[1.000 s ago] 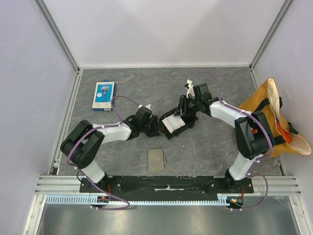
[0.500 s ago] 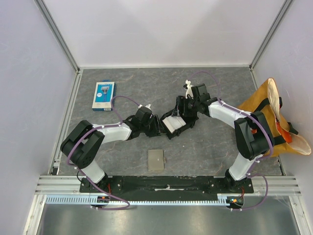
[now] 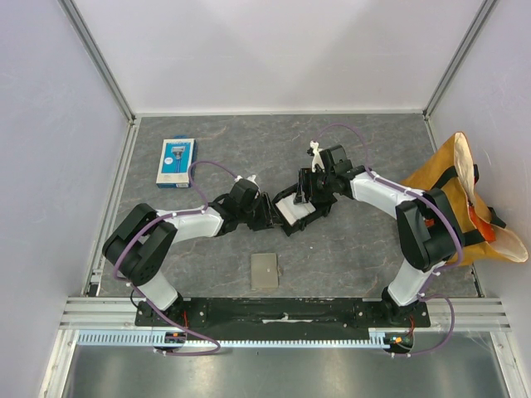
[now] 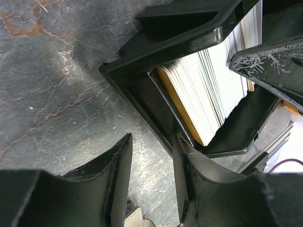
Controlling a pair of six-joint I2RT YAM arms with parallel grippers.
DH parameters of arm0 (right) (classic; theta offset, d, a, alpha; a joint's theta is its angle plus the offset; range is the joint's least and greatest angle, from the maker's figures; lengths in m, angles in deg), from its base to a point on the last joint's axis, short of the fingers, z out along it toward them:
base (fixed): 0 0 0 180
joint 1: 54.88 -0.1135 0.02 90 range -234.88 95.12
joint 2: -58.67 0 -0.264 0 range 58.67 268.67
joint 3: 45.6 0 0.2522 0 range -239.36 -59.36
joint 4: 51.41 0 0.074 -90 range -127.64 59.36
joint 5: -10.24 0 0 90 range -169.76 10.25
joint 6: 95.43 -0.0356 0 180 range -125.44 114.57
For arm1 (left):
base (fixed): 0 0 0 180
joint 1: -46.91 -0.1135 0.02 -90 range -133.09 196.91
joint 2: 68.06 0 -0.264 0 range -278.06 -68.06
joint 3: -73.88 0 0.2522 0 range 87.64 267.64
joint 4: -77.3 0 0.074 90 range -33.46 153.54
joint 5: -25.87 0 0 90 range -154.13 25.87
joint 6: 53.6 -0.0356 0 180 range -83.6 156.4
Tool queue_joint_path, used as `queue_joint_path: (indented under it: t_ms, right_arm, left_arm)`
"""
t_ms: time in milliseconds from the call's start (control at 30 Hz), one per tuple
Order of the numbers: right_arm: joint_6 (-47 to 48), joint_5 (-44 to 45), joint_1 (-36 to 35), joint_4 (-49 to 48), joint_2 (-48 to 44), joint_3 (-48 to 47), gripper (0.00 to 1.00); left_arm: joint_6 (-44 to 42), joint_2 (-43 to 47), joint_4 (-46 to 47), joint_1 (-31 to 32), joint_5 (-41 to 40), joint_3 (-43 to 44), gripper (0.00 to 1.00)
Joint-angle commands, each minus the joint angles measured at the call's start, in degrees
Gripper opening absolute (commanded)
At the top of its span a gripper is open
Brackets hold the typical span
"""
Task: Put the credit cards into the card holder
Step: Pick up the credit card from the storage box.
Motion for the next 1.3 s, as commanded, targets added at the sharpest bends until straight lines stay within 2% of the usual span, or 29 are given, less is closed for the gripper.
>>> queue_joint_path:
  t_ms: [0, 267, 567, 967, 1167, 1200, 1267]
  right_arm:
    - [-0.5, -1.8, 0.0, 0.2, -3.2, -2.1, 0.66]
    - [-1.2, -1.6, -0.1, 0.8, -4.6, -1.5, 0.64]
    - [-1.2, -2.4, 0.0, 1.1, -5.0, -1.2, 0.45]
    - [-1.4, -3.2, 0.3, 1.2, -5.2, -1.3, 0.40]
    - [-1.6, -2.9, 0.4, 1.1, -4.3, -1.4, 0.30]
    - [-1.5, -2.9, 0.5, 1.1, -4.1, -1.4, 0.30]
    - [-1.6, -2.4, 0.4, 1.0, -3.9, -1.6, 0.39]
  left_arm:
    - [-1.3, -0.2, -0.2, -0.4, 0.3, 1.7, 0.45]
    - [-1.4, 0.5, -0.4, -0.4, 0.2, 1.5, 0.45]
    - [-1.4, 0.2, -0.4, -0.5, 0.5, 1.7, 0.45]
    - [-1.3, 0.0, -0.4, -0.5, 0.8, 1.8, 0.45]
    - [-1.4, -0.3, -0.4, -0.5, 1.0, 2.1, 0.45]
    - [-1.4, -0.3, -0.4, -0.5, 1.0, 2.1, 0.45]
    - [-1.4, -0.4, -0.4, -0.5, 1.1, 2.1, 0.45]
